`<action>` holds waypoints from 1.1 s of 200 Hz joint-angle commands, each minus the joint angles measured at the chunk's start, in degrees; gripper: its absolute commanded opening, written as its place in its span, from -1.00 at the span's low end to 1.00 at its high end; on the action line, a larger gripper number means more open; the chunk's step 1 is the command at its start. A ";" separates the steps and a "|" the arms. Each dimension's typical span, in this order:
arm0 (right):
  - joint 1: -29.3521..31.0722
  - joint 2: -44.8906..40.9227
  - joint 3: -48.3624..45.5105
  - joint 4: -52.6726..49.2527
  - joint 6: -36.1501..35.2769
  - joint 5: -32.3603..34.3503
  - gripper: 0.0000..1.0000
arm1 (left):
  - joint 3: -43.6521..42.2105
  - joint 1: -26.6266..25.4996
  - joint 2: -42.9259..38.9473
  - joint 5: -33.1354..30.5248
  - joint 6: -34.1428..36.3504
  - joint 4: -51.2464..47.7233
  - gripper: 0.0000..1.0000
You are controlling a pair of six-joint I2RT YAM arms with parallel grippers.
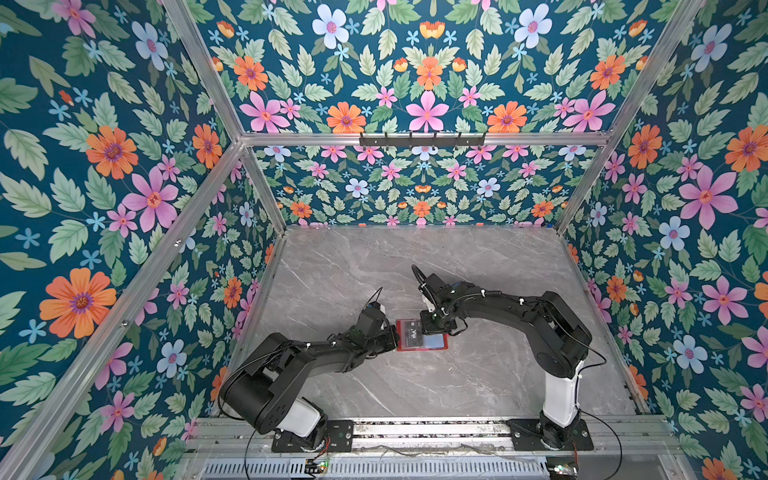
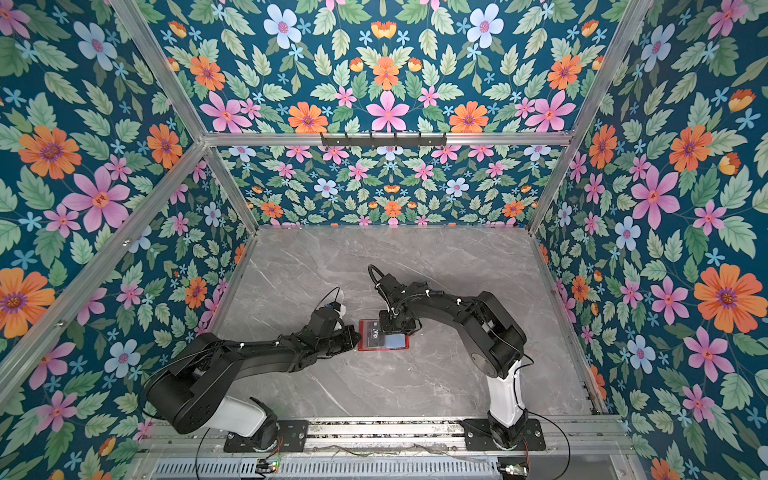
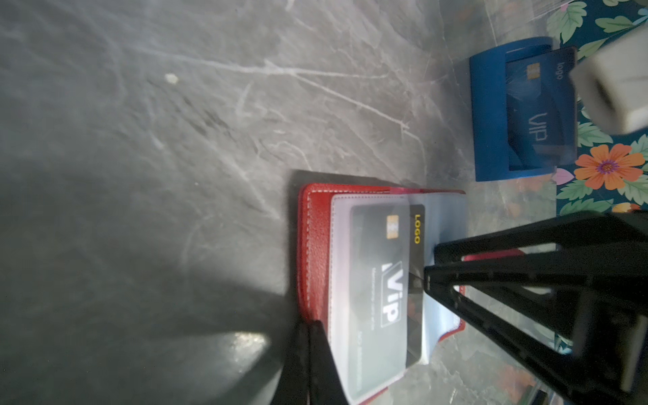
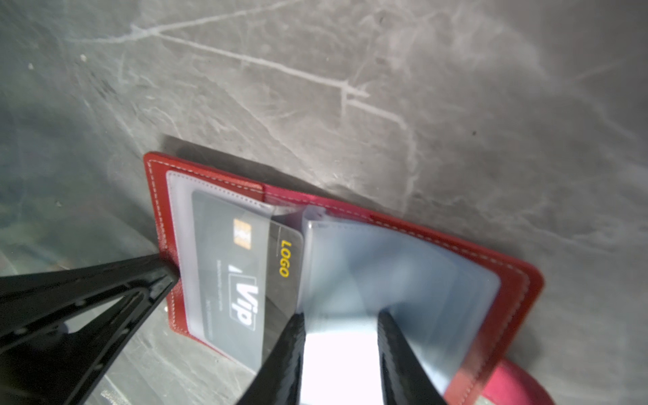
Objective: Put the credit cards into the card holder
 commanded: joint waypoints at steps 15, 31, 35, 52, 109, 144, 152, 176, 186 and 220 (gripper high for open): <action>0.56 2.05 -0.33 -2.11 -0.40 -1.14 -0.21 | -0.20 -0.12 0.34 1.41 0.68 -3.44 -1.00; 0.67 2.22 -0.28 -1.99 -0.43 -1.71 -0.19 | -0.14 -0.18 0.51 1.69 0.83 -3.25 -1.00; 0.68 2.36 -0.30 -1.83 -0.48 -1.98 -0.19 | -0.08 -0.13 0.58 1.78 0.86 -3.21 -1.00; 0.76 2.43 -0.18 -1.69 -0.49 -2.50 -0.16 | 0.10 -0.16 0.93 2.65 1.12 -2.71 -1.00; 0.81 -3.30 -1.78 -0.94 0.82 2.10 -0.14 | 1.02 -0.16 -0.06 1.49 1.91 -5.01 -1.00; 0.85 -6.29 -2.38 -0.96 1.01 3.30 -0.22 | 1.00 -0.14 -0.99 -0.04 2.33 -6.78 -1.00; 0.85 -6.44 -2.43 -0.85 0.84 2.47 -0.29 | 0.98 -0.17 -1.13 -0.05 2.46 -6.91 -1.00; 0.90 -5.82 -2.15 -0.46 0.48 -0.44 -0.51 | 0.99 -0.21 -1.15 -0.02 2.46 -6.82 -1.00; 1.09 -5.09 -1.76 -0.52 0.40 -0.99 -0.63 | 0.98 -0.28 -1.09 0.07 2.39 -6.73 -1.00; 1.82 -3.20 -0.69 -0.66 0.47 -1.40 -0.83 | 0.99 -0.24 -1.05 0.07 2.41 -6.72 -1.00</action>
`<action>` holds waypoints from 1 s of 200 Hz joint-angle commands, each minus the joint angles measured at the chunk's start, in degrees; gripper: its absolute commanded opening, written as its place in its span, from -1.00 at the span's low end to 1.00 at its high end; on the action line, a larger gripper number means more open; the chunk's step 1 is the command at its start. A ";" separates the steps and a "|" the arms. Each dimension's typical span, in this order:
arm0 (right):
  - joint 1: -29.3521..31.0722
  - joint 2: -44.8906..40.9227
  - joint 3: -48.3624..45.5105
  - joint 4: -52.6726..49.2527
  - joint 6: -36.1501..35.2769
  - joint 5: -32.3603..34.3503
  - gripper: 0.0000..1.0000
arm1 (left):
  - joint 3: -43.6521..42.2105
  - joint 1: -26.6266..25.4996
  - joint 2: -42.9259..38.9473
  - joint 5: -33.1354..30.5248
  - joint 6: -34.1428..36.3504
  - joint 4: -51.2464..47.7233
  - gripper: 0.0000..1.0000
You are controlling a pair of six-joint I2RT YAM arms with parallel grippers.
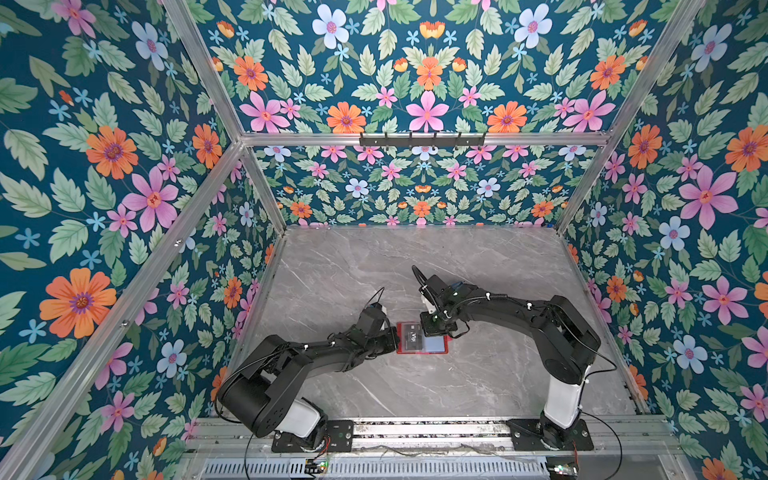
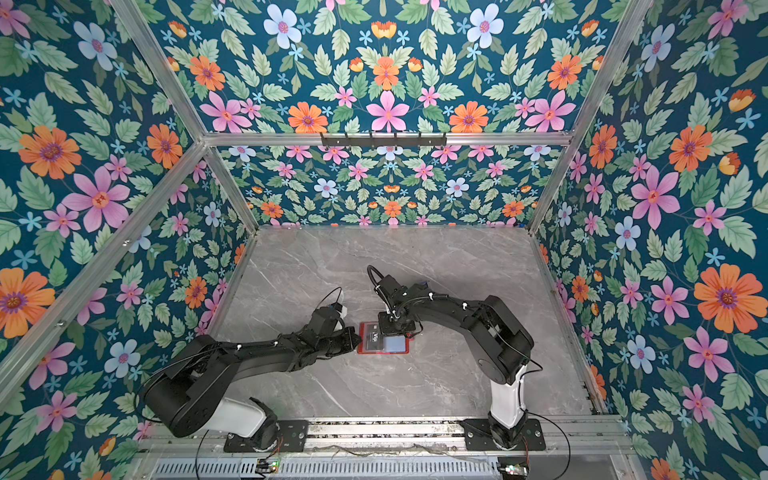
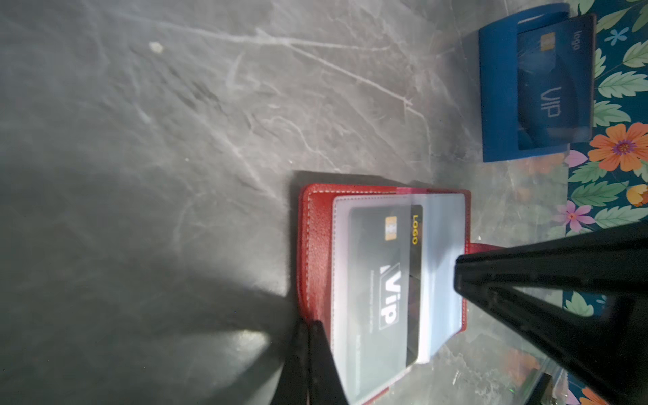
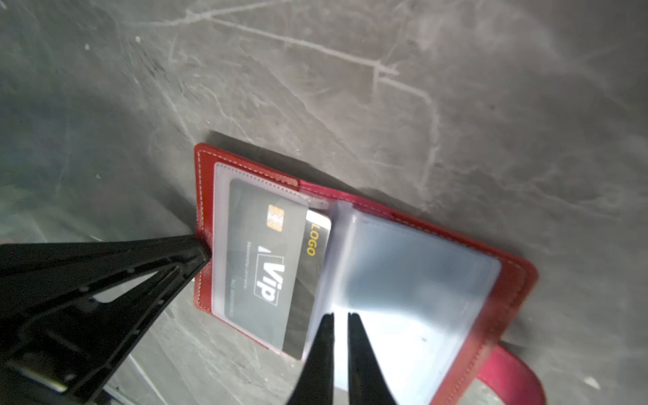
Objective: Put the credit cards into the card holder
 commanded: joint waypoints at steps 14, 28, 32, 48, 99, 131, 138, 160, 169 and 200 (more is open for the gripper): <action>0.33 1.54 1.21 -0.82 0.35 -0.82 -0.86 | -0.09 0.02 0.06 -0.46 0.91 -2.68 -1.00; 0.46 2.19 1.54 -1.06 0.59 -0.64 -0.88 | -0.07 0.00 0.02 -0.48 0.92 -2.62 -1.00; 0.49 2.33 1.64 -1.13 0.63 -0.64 -0.89 | -0.14 -0.01 -0.02 -0.44 0.89 -2.55 -1.00; 0.55 2.90 1.94 -1.52 0.89 0.01 -0.90 | -0.16 0.02 -0.01 -0.39 0.91 -2.57 -1.00; 0.90 4.93 3.07 -2.21 0.98 -0.09 -0.89 | -0.35 -0.02 0.21 -0.13 0.84 -2.11 -1.00; 1.22 5.70 3.30 -1.06 1.24 -1.87 -0.81 | -0.36 -0.01 0.24 0.03 0.79 -1.96 -1.00; 1.25 5.68 3.24 -0.55 1.25 -2.44 -0.78 | -0.35 -0.03 0.26 0.02 0.82 -1.93 -1.00; 1.26 5.41 2.94 0.22 1.51 -3.30 -0.67 | -0.38 0.03 0.23 -0.02 0.85 -2.00 -1.00; 1.26 5.38 2.82 0.45 1.51 -3.73 -0.63 | -0.36 0.02 0.20 -0.02 0.89 -1.93 -1.00; 1.26 4.88 2.28 1.17 1.69 -3.95 -0.58 | -0.36 0.01 0.23 -0.15 0.96 -2.01 -1.00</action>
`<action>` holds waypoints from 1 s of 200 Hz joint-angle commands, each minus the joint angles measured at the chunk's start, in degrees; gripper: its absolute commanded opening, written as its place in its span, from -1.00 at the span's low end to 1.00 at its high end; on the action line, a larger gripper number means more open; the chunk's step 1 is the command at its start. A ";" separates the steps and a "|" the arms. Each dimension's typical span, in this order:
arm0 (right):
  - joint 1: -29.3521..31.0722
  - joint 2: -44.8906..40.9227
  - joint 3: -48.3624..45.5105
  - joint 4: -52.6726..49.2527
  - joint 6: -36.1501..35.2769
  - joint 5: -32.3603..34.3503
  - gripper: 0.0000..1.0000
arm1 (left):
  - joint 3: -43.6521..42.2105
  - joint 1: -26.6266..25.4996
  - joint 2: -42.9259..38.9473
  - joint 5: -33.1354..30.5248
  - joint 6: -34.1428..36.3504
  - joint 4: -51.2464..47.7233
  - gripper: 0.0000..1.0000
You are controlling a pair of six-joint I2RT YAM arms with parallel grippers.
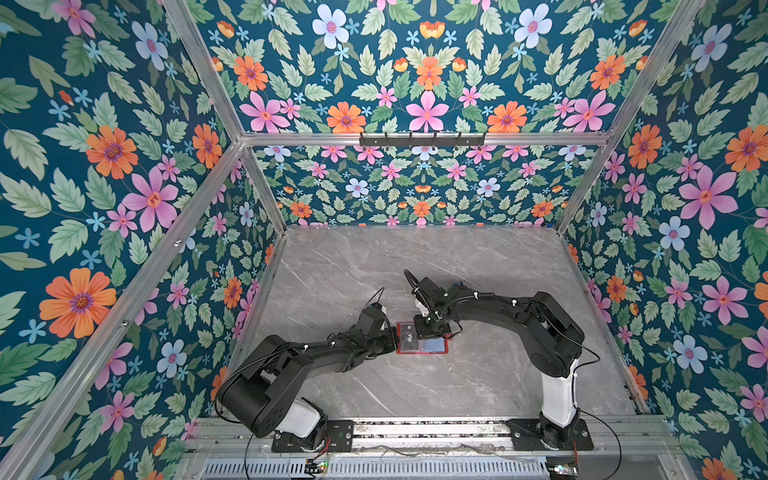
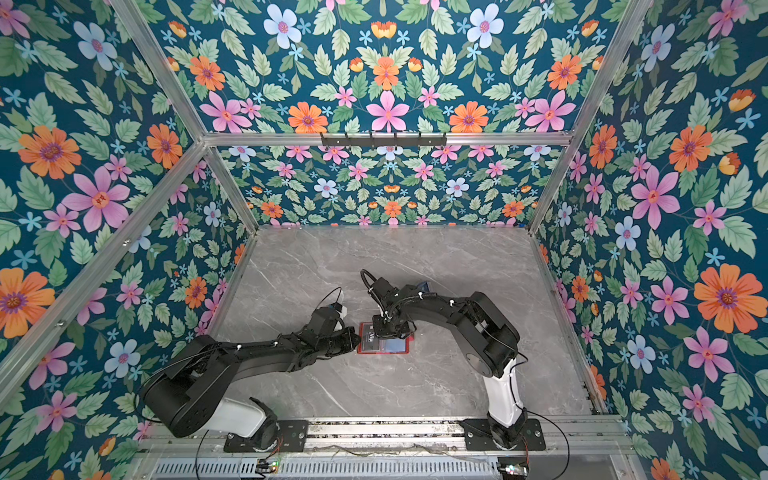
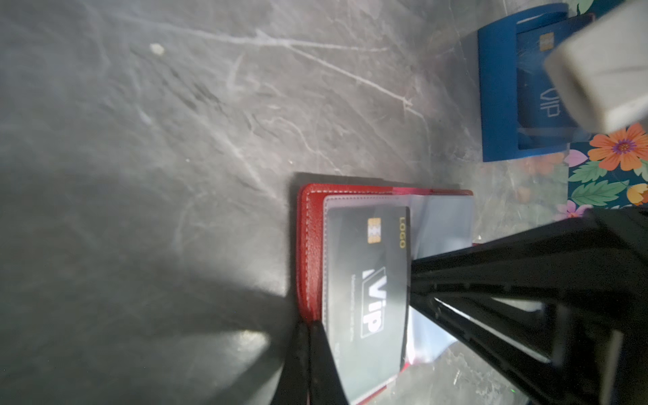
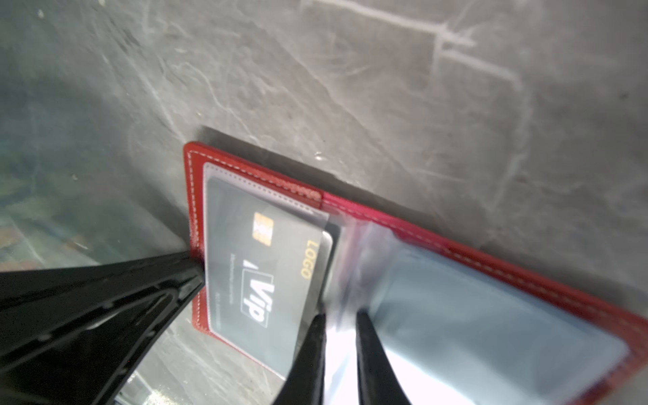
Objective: Put the credit cards into the card holder
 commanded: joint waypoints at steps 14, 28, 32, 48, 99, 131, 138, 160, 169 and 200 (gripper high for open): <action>0.25 -1.40 -1.48 1.24 0.75 -0.32 -0.58 | 0.07 0.04 0.04 -1.08 1.13 -3.23 -1.00; 0.25 -3.65 -2.32 1.36 0.88 1.00 -0.58 | 0.75 -0.01 -0.21 -2.45 1.79 -5.00 -1.00; 0.25 -4.15 -2.65 1.53 1.01 1.45 -0.58 | 0.93 -0.01 -0.39 -2.89 1.96 -5.41 -1.00; 0.09 -6.96 -4.44 2.37 1.47 3.27 -0.58 | 1.49 0.00 -0.94 -3.78 2.42 -6.46 -1.00; -2.10 -9.75 -9.95 3.67 1.98 2.94 -0.62 | 2.62 0.03 -1.31 -4.30 3.18 -7.36 -1.00; -2.35 -8.89 -11.71 3.73 2.18 3.58 -0.66 | 3.13 -0.01 -3.17 -5.62 4.08 -8.84 -0.78; -2.31 -8.60 -12.06 3.84 2.24 3.61 -0.66 | 3.40 -0.03 -3.90 -6.53 4.55 -9.74 -0.68; -2.33 -8.04 -12.83 4.78 2.63 3.35 -0.68 | 4.42 0.00 -6.85 -9.89 5.89 -13.09 -0.33; -2.30 -7.81 -13.09 5.13 2.70 3.24 -0.68 | 4.86 0.01 -8.06 -11.09 6.56 -14.37 -0.21; -2.34 -7.71 -13.89 6.21 3.30 2.97 -0.69 | 5.62 -0.33 -11.79 -11.24 9.24 -14.82 -0.11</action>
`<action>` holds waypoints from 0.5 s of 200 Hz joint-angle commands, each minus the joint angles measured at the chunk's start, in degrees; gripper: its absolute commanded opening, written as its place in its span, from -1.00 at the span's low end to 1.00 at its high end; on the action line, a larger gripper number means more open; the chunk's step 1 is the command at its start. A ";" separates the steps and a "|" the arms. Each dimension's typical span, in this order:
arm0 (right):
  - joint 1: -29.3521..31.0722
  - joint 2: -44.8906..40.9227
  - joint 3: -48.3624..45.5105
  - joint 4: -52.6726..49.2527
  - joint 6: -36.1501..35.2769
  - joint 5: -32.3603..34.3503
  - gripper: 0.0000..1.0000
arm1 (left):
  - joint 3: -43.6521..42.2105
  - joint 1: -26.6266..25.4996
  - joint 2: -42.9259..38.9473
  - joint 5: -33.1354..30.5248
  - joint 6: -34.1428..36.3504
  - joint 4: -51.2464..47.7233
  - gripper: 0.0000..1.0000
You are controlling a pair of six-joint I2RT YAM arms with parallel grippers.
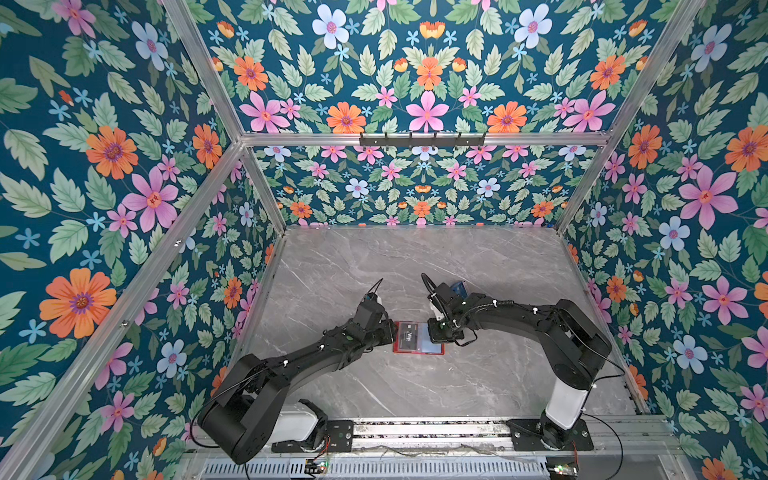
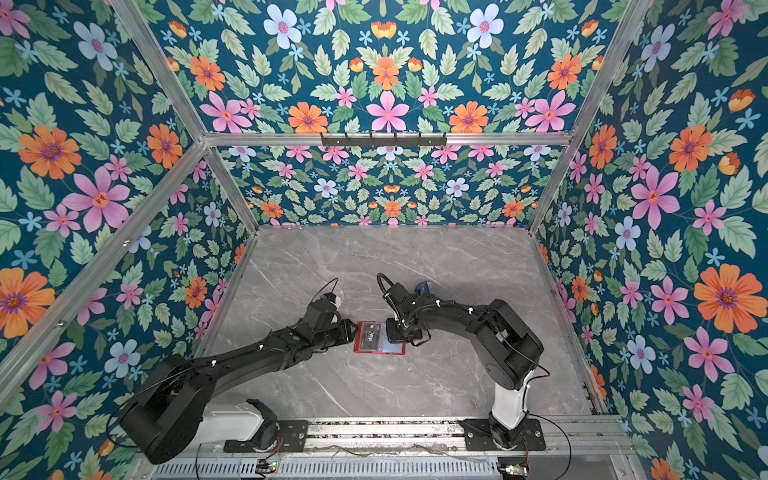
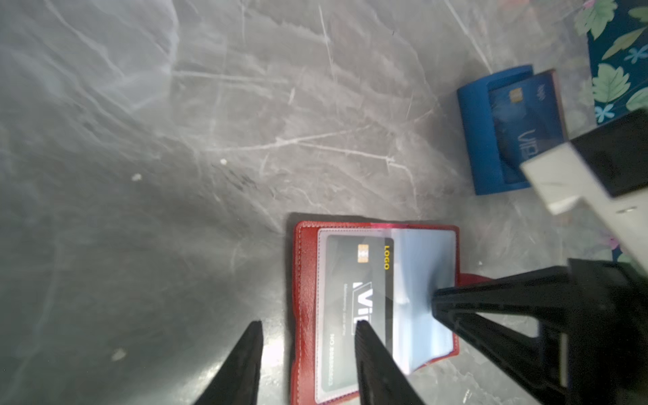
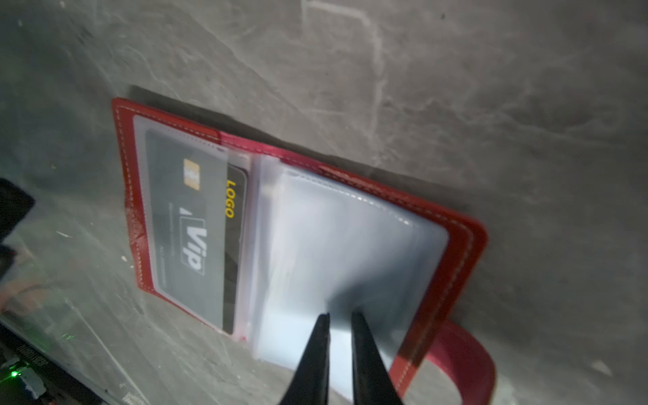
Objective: Put the credit cards into the card holder
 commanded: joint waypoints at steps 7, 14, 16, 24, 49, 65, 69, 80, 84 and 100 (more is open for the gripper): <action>0.02 0.95 -1.18 -0.84 1.09 1.31 -0.69 | 0.24 -0.25 -2.09 0.98 4.26 0.05 -0.14; 0.01 0.96 -1.29 -0.65 1.09 1.32 -0.70 | 0.07 -0.21 -2.10 3.90 4.91 1.97 -0.18; 0.00 0.96 -1.35 -0.60 1.14 1.30 -0.70 | 0.05 -0.27 -2.00 4.78 4.95 2.47 -0.19; 0.06 0.85 -1.47 -0.42 1.26 1.31 -0.70 | -0.13 -0.34 -1.45 8.34 5.22 4.95 -0.25; 0.08 0.96 -1.65 -0.29 1.35 1.45 -0.71 | -0.82 -0.77 1.79 16.25 3.64 12.80 -0.40; 0.05 1.05 -1.66 -0.38 1.44 1.53 -0.72 | -0.13 -1.47 4.57 19.09 3.06 15.55 -0.41; 0.08 1.00 -1.73 -0.37 1.36 1.53 -0.72 | 0.22 -1.68 5.31 19.50 3.15 15.70 -0.41; 0.01 0.98 -1.74 -0.44 1.40 1.69 -0.72 | 1.02 -2.52 6.89 19.81 3.31 16.02 -0.42; 0.06 1.00 -1.74 -0.51 1.42 1.78 -0.72 | 1.18 -2.81 7.35 19.81 3.36 16.20 -0.42; 0.04 0.96 -1.74 -0.80 1.42 1.89 -0.72 | 1.62 -3.45 9.25 20.38 3.16 17.19 -0.42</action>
